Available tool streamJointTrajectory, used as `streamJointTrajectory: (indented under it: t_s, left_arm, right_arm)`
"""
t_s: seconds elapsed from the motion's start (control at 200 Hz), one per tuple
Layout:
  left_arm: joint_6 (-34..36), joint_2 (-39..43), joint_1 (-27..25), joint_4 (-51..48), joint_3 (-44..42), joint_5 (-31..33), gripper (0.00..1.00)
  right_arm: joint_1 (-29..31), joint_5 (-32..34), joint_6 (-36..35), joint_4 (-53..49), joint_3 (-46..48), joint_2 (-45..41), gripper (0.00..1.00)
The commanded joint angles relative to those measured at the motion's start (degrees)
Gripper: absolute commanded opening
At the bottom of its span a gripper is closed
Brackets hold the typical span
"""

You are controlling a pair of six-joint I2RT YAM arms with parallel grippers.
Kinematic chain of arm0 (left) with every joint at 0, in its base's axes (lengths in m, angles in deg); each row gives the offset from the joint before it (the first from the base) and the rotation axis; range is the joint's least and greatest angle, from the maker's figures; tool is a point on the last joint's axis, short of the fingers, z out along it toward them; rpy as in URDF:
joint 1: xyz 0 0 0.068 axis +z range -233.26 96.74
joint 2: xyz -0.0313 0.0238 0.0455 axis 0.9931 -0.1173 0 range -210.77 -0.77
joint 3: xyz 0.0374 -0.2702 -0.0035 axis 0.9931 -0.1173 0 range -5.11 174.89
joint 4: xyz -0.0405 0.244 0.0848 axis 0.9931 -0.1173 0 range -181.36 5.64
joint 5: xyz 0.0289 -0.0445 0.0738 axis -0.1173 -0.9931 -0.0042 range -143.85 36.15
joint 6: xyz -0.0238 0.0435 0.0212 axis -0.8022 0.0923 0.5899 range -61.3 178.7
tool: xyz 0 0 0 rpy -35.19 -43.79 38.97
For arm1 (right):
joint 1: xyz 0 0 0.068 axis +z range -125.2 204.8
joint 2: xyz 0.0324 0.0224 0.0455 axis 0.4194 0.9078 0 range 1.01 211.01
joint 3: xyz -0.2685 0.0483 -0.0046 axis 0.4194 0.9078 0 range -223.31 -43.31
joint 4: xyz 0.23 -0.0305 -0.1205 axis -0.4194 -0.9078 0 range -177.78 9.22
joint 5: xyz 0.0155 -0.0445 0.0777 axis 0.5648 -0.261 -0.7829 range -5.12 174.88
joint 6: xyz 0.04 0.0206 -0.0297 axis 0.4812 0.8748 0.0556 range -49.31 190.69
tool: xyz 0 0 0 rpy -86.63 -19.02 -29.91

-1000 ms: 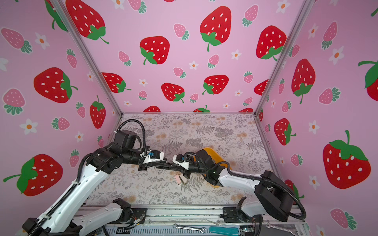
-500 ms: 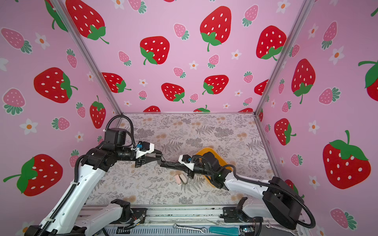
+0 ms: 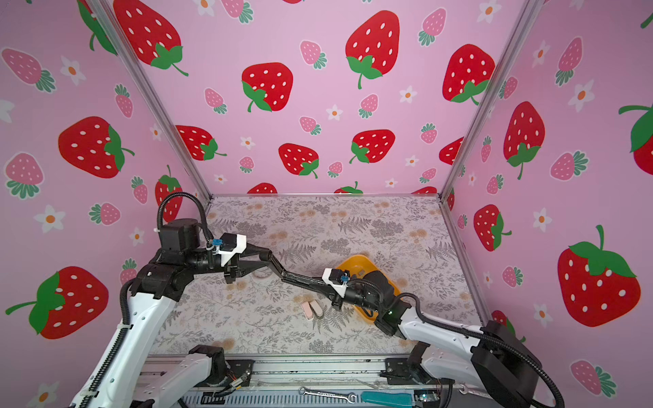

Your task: Load the staples into the stapler

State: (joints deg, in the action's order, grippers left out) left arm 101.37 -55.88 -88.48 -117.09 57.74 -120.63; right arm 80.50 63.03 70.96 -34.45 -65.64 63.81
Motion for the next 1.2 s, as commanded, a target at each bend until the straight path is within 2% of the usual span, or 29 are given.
streamJointTrajectory:
  t_s: [0.0,0.145,0.2,0.33,0.415,0.515,0.57,0.61,0.685,0.715,0.885,0.955,1.075,1.195]
  left_arm:
    - [-2.84,0.97,3.56,13.65,-0.28,7.68,0.0]
    - [-6.23,1.15,4.68,17.69,-2.18,9.67,0.0]
    - [-7.17,1.1,4.71,18.54,-2.63,11.4,0.05]
    - [-10.29,1.28,4.81,20.91,-3.63,16.44,0.4]
    - [-17.39,1.5,4.78,26.28,-5.12,22.99,0.6]
    - [-25.97,1.33,4.85,28.41,-4.43,31.47,0.72]
    - [-34.61,1.16,4.77,28.23,-2.95,38.21,0.83]
    - [-39.59,0.93,4.8,26.73,-1.25,42.19,0.87]
    - [-45.08,0.79,4.82,24.57,1.37,43.0,0.9]
    - [-47.7,0.92,4.84,24.47,1.89,42.48,0.99]
    - [-66.01,3.7,4.82,24.63,2.16,39.94,0.99]
    - [-72.41,6.21,4.69,24.64,-1.08,39.96,0.99]
    - [-85.15,10.61,3.63,25.46,-11.74,45.11,0.99]
    - [-85.32,11.32,2.66,17.87,-14.87,46.86,0.99]
  right_arm:
    - [-0.14,3.2,5.16,7.26,2.43,-3.48,0.0]
    - [-0.13,2.22,6.82,16.06,7.29,-7.54,0.0]
    - [-0.09,2.2,7.11,16.94,8.11,-8.73,0.0]
    - [-0.12,4.09,7.67,16.69,8.44,-10.2,0.0]
    - [-0.12,6.39,8.11,15.69,8.29,-10.25,0.0]
    - [-0.13,9.61,8.19,14.56,8.22,-11.97,0.0]
    - [-0.12,11.17,8.35,14.6,8.59,-12.64,0.0]
    - [-0.13,12.02,8.34,14.51,8.77,-13.04,0.0]
    - [-0.07,12.67,8.25,14.28,8.75,-13.32,0.0]
    - [-0.03,12.8,8.25,14.11,8.64,-13.25,0.0]
    - [0.19,13.92,7.99,11.37,7.17,-12.76,0.0]
    - [0.5,15.03,7.99,10.28,6.62,-12.47,0.0]
    - [1.13,16.87,9.68,8.22,5.69,-12.61,0.0]
    - [2.02,20.69,14.4,7.48,4.06,-12.16,0.0]
